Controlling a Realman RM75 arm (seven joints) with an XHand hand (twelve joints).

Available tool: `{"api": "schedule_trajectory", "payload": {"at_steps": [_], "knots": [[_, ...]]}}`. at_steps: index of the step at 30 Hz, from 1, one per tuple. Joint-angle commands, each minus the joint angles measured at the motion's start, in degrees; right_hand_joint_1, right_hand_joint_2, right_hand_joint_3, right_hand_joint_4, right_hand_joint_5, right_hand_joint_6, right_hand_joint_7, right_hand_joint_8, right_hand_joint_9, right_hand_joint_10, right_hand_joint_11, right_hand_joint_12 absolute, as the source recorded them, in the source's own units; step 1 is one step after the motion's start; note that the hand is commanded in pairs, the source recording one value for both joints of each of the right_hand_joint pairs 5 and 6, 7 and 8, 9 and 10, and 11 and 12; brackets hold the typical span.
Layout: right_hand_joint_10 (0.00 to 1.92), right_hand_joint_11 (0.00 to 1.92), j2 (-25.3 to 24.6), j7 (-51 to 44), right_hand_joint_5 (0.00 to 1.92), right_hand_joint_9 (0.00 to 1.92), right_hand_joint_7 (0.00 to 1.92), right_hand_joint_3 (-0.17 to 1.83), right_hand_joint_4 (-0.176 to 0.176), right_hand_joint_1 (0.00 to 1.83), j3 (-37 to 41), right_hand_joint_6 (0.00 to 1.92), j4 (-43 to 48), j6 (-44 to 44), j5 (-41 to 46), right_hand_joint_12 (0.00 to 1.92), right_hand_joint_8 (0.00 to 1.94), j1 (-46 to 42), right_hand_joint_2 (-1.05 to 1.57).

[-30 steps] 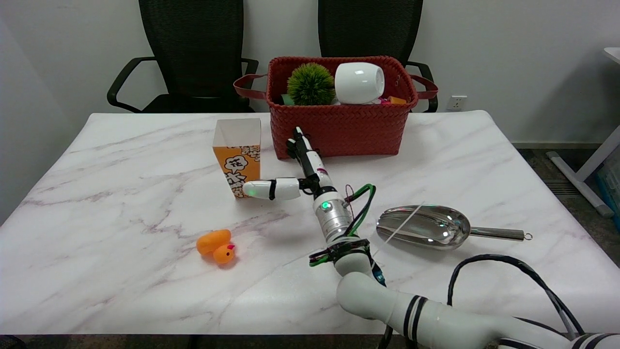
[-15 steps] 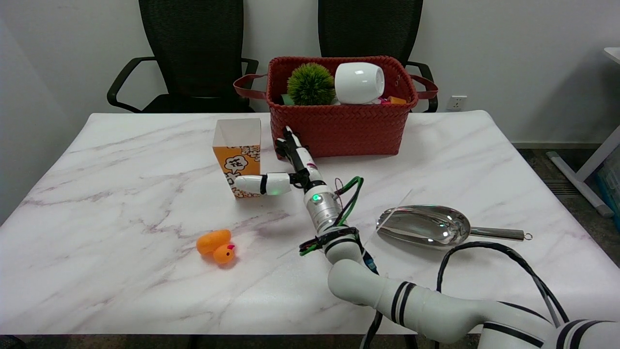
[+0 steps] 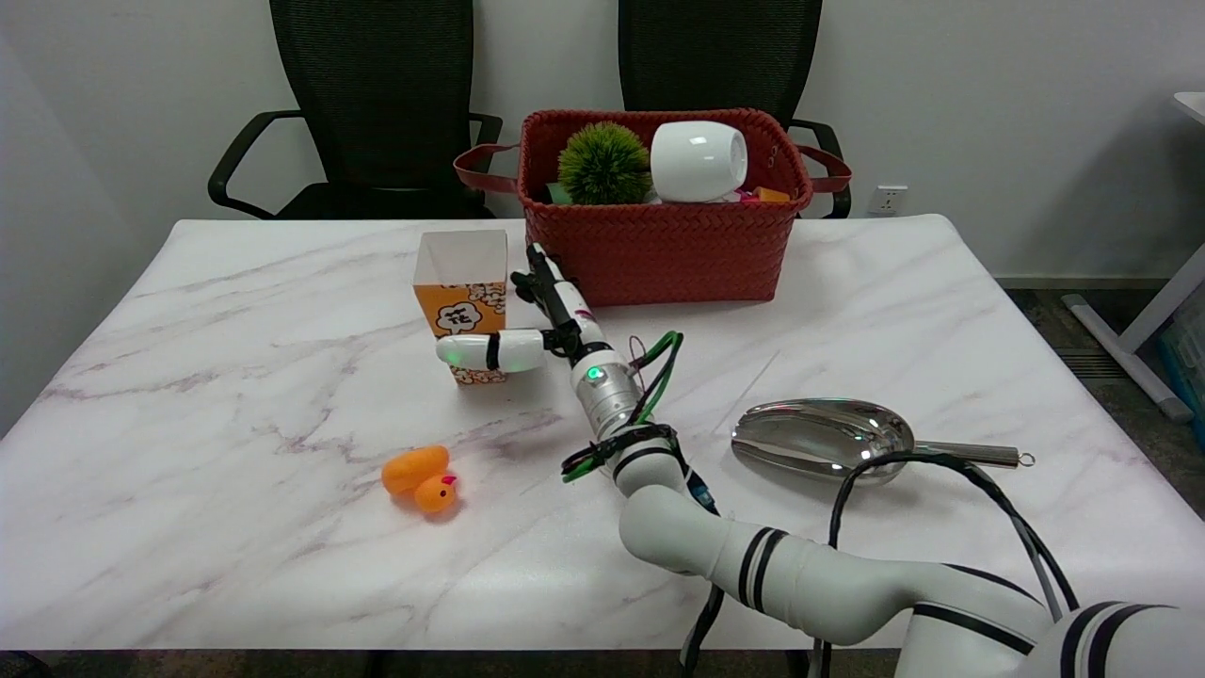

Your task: Pick up the popcorn boxd.

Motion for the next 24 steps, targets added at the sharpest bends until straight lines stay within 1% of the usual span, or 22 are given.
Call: {"api": "schedule_trajectory", "payload": {"at_steps": [1, 11, 18, 24], "knots": [[0.28, 0.0, -2.66, 2.73, 0.0, 0.28, 0.3, 0.28, 0.0, 1.05, -0.65, 0.0, -5.24, -3.32, -0.01, 0.0, 0.3, 3.85, 0.06], [0.29, 0.0, -4.36, 2.95, 0.0, 0.29, 0.31, 0.26, 0.0, 1.05, -0.57, 0.0, -8.94, -4.71, -0.01, 0.0, 0.31, 5.58, 0.06], [0.28, 0.0, -5.43, 5.29, 0.0, 0.28, 0.31, 0.24, 0.0, 1.05, -0.63, 0.0, -12.37, -6.07, -0.01, 0.0, 0.31, 6.7, 0.06], [0.27, 0.0, -5.91, 5.53, 0.0, 0.27, 0.31, 0.21, 0.0, 1.05, -0.33, 0.0, -14.61, -6.07, -0.01, 0.0, 0.31, 7.21, 0.07]]}}
